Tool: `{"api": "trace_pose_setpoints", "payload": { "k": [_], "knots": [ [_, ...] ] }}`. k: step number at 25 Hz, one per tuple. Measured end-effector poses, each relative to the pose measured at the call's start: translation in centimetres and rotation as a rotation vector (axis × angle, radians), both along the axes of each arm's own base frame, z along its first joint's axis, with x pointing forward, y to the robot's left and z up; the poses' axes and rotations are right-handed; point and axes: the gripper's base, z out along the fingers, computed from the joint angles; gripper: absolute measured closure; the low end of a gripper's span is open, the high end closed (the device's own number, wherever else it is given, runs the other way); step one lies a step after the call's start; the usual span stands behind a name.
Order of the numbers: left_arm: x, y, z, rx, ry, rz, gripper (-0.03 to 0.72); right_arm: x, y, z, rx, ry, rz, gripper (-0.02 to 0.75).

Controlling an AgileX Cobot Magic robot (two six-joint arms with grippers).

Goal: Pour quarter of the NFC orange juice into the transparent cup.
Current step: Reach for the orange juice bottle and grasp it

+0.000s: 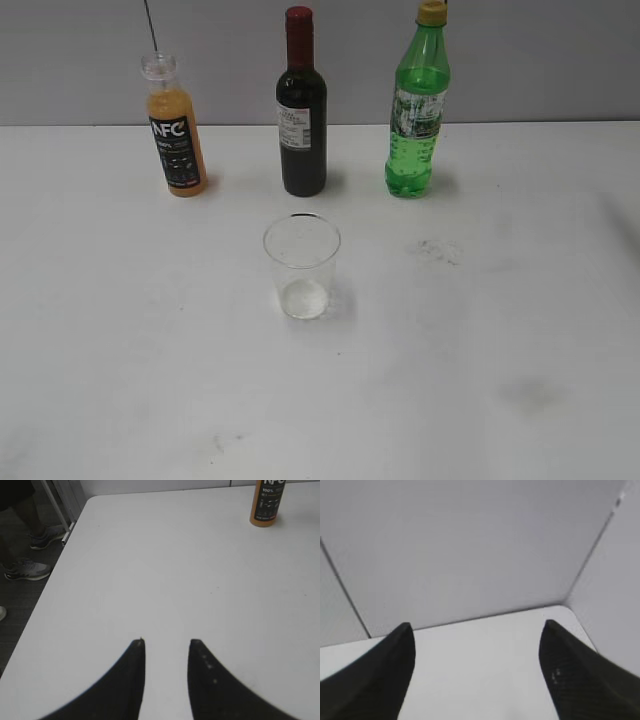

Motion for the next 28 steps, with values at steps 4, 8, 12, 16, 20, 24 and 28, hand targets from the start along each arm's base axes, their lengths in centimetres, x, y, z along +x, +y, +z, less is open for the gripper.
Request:
{"api": "trace_pose_setpoints", "payload": {
  "k": [4,8,12,16,20,24,28],
  "knots": [
    [0.0,0.0,0.0,0.000,0.000,0.000,0.452,0.4,-3.3,1.5,0.017,0.164,-0.073,0.145],
    [0.0,0.0,0.0,0.000,0.000,0.000,0.452,0.9,-3.8,1.6,0.077,0.395,0.001,0.145],
    [0.0,0.0,0.0,0.000,0.000,0.000,0.452,0.1,-3.4,1.6,0.084,0.548,0.050,0.145],
    [0.0,0.0,0.0,0.000,0.000,0.000,0.452,-2.0,-3.3,1.5,0.057,0.732,0.085,0.145],
    [0.0,0.0,0.0,0.000,0.000,0.000,0.452,-5.0,-3.0,2.2,0.075,0.779,0.121,0.145],
    [0.0,0.0,0.0,0.000,0.000,0.000,0.452,-9.3,-2.7,2.6,0.086,0.772,0.145,0.145],
    [0.0,0.0,0.0,0.000,0.000,0.000,0.452,-14.6,-2.5,1.9,0.088,0.735,0.148,0.146]
  ]
}}
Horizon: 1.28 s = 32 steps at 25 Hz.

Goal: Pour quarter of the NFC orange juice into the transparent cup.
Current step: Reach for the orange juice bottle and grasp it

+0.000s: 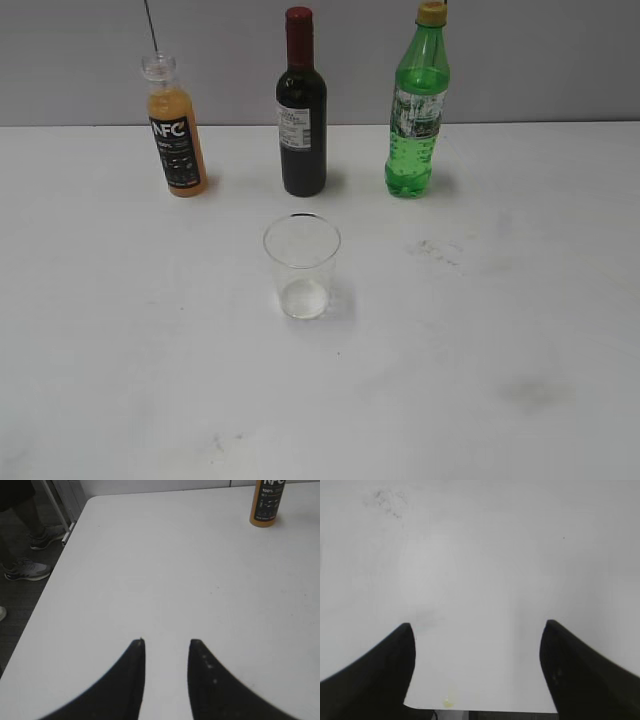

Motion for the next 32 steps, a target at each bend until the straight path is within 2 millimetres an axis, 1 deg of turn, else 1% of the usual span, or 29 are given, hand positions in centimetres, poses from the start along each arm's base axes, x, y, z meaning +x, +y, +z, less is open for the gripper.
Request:
{"api": "trace_pose_setpoints", "payload": {
  "k": [7,10,14,18,22,32],
  "knots": [
    [0.0,0.0,0.0,0.000,0.000,0.000,0.452,-8.3,0.1,-2.7,-0.002,-0.134,-0.005,0.146],
    [0.0,0.0,0.0,0.000,0.000,0.000,0.452,-11.0,0.2,-4.0,0.000,-0.199,-0.008,0.146],
    [0.0,0.0,0.0,0.000,0.000,0.000,0.452,-14.0,0.4,-5.8,0.018,-0.267,-0.008,0.146],
    [0.0,0.0,0.0,0.000,0.000,0.000,0.452,-15.9,0.7,-7.1,0.052,-0.321,-0.006,0.146],
    [0.0,0.0,0.0,0.000,0.000,0.000,0.452,-17.2,0.8,-7.6,0.060,-0.355,-0.001,0.150],
    [0.0,0.0,0.0,0.000,0.000,0.000,0.452,-19.2,0.9,-7.5,0.064,-0.462,0.008,0.172]
  ]
}}
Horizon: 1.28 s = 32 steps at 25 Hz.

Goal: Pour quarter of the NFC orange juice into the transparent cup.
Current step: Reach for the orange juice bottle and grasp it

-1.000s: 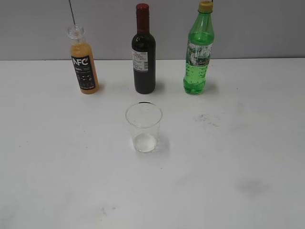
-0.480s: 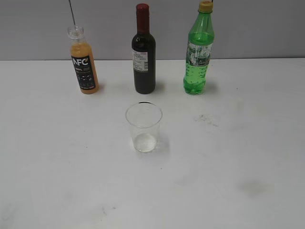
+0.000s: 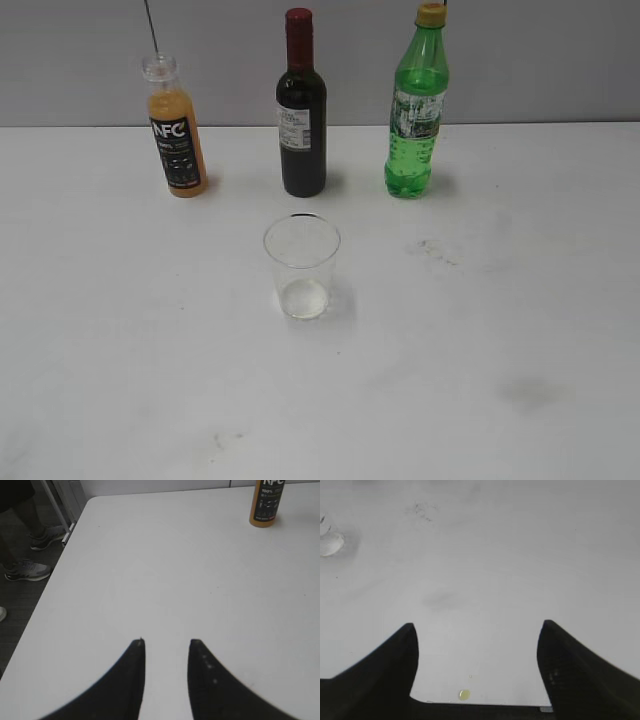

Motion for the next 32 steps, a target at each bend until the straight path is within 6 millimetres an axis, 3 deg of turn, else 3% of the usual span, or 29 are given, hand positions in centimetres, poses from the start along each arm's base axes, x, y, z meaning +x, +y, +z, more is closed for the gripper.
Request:
{"api": "trace_pose_setpoints", "payload": {
  "k": [14,32],
  "knots": [
    [0.0,0.0,0.0,0.000,0.000,0.000,0.452,-3.2,0.1,0.1,-0.002,-0.202,0.001,0.174],
    [0.0,0.0,0.0,0.000,0.000,0.000,0.452,-3.3,0.1,0.1,0.000,-0.207,0.003,0.175]
  ]
}}
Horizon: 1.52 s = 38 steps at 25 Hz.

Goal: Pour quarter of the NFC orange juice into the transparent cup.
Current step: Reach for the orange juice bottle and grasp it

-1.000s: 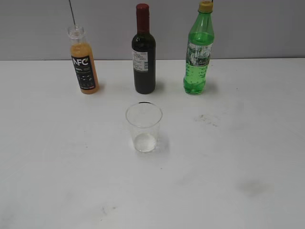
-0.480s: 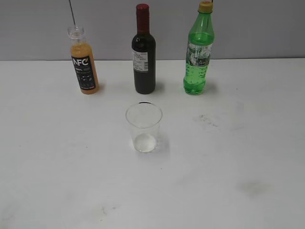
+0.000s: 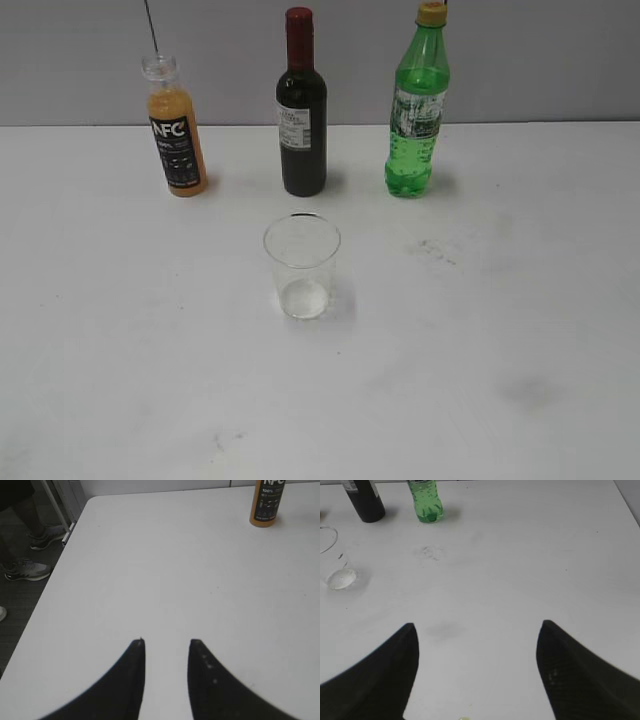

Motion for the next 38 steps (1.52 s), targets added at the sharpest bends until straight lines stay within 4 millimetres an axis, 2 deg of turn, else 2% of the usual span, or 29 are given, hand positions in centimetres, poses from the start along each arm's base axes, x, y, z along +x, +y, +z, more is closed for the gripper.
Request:
{"api": "trace_pose_setpoints", "payload": {
  "k": [8,9,10,13,16,20,23,28,34,38],
  "knots": [
    [0.0,0.0,0.0,0.000,0.000,0.000,0.438,0.0,0.0,0.0,0.000,0.000,0.000,0.175],
    [0.0,0.0,0.0,0.000,-0.001,0.000,0.403,0.0,0.0,0.0,0.000,0.000,0.000,0.175],
    [0.0,0.0,0.0,-0.001,0.000,0.000,0.337,0.0,0.0,0.0,0.000,0.000,0.000,0.175],
    [0.4,0.0,0.4,-0.002,-0.006,-0.003,0.099,0.0,0.0,0.0,0.000,0.000,0.000,0.175],
    [1.4,-0.1,1.4,-0.003,-0.080,-0.009,0.036,0.0,0.0,0.0,0.000,0.000,0.000,0.175],
    [3.8,-0.6,3.8,-0.053,-0.261,-0.042,0.027,0.0,0.0,0.0,0.000,0.000,0.000,0.176],
    [6.5,-0.7,4.5,-0.073,-0.279,-0.045,0.027,0.0,0.0,0.0,0.000,0.000,0.000,0.176],
    [11.0,-0.8,4.7,-0.077,-0.292,-0.041,0.035,0.0,0.0,0.0,0.000,0.000,0.000,0.176],
    [15.5,-0.9,4.9,-0.078,-0.398,-0.037,0.053,0.0,0.0,0.0,0.000,0.000,0.000,0.176],
    [18.7,-0.9,4.0,-0.077,-0.440,-0.034,0.064,0.0,0.0,0.0,0.003,0.000,0.002,0.176]
  ]
}}
